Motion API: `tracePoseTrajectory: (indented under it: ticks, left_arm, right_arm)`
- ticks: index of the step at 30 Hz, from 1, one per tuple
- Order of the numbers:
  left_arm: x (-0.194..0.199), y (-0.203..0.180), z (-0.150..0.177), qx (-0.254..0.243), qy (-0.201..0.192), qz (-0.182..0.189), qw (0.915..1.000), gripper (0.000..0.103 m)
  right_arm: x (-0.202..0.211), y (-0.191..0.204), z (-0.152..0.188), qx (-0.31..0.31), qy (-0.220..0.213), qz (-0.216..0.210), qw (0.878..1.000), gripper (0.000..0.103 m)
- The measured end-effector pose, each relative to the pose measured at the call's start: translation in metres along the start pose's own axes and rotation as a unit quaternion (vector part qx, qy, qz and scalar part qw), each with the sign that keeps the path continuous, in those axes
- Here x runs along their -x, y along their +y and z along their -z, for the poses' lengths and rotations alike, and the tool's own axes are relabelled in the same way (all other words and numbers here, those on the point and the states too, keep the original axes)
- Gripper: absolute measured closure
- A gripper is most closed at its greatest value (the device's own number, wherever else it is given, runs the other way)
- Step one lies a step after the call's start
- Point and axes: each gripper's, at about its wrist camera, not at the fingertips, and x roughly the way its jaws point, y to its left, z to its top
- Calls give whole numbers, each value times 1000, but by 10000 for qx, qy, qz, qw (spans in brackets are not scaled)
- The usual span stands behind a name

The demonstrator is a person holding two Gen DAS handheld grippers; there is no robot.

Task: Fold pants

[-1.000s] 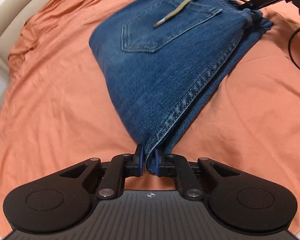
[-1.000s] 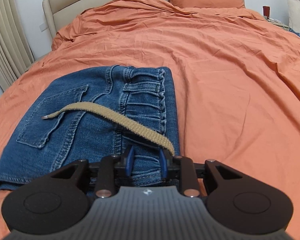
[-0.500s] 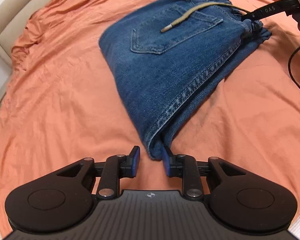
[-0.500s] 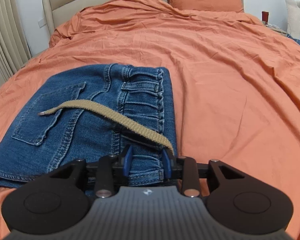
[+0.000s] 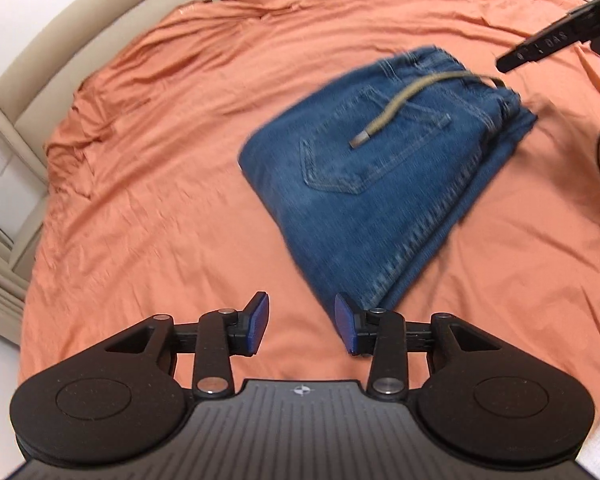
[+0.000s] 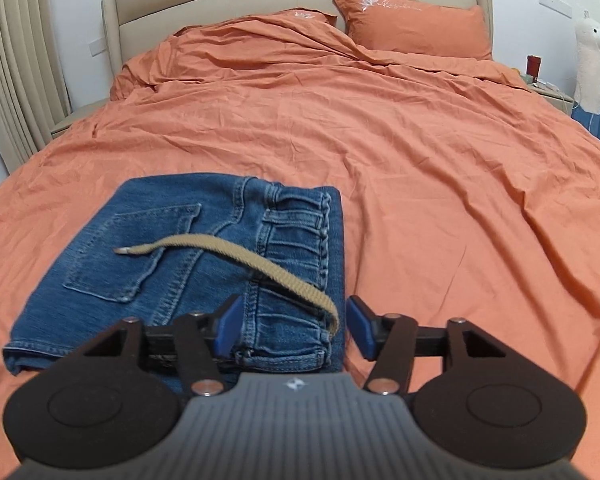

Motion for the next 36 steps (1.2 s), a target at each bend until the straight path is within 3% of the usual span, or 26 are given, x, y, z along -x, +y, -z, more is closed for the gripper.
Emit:
tracePoseTrajectory:
  ticks: [4,7,12,17,22,24,27,28,30,32,36]
  left_arm:
    - [-8,18,-16,179,-255,-46,9995,55]
    - [-25,40,-29,741,-455,43,9962,56]
    - [-68,79,-48,1963,-654,611,9765,74]
    - [-113,86,-71,2536,-804,1126,9574,79]
    - [-163,75,-88,2454,-667,1001,9619,83]
    - [-182,75,-88,2459,-521,866,9640,84]
    - [-209,75,-81,2174,-61,193,9759,94]
    - [-215,76,-77,2115,16,206,9772,93]
    - [-216,80,-72,2011,3,248,9793,93]
    - [-211,84,-73,1906,110,-32,9816,97]
    - [-171,97,-67,2337,-343,394,9709,97]
  right_arm:
    - [3,1,-16,173,68,48,9998,47]
    - [-3,2,-30,232,56,59,9997,58]
    - [-30,13,-49,520,63,54,9986,90]
    - [-66,14,-69,608,-55,-67,9981,96]
    - [-115,9,-76,718,246,-53,9971,97]
    - [-132,4,-74,734,358,-10,9967,102]
    - [-146,2,-69,751,492,36,9960,103]
    - [-147,3,-68,807,494,59,9955,103]
    - [-148,5,-66,919,489,90,9945,103]
    - [-148,6,-67,945,511,121,9941,103]
    - [-141,1,-71,715,447,59,9964,103]
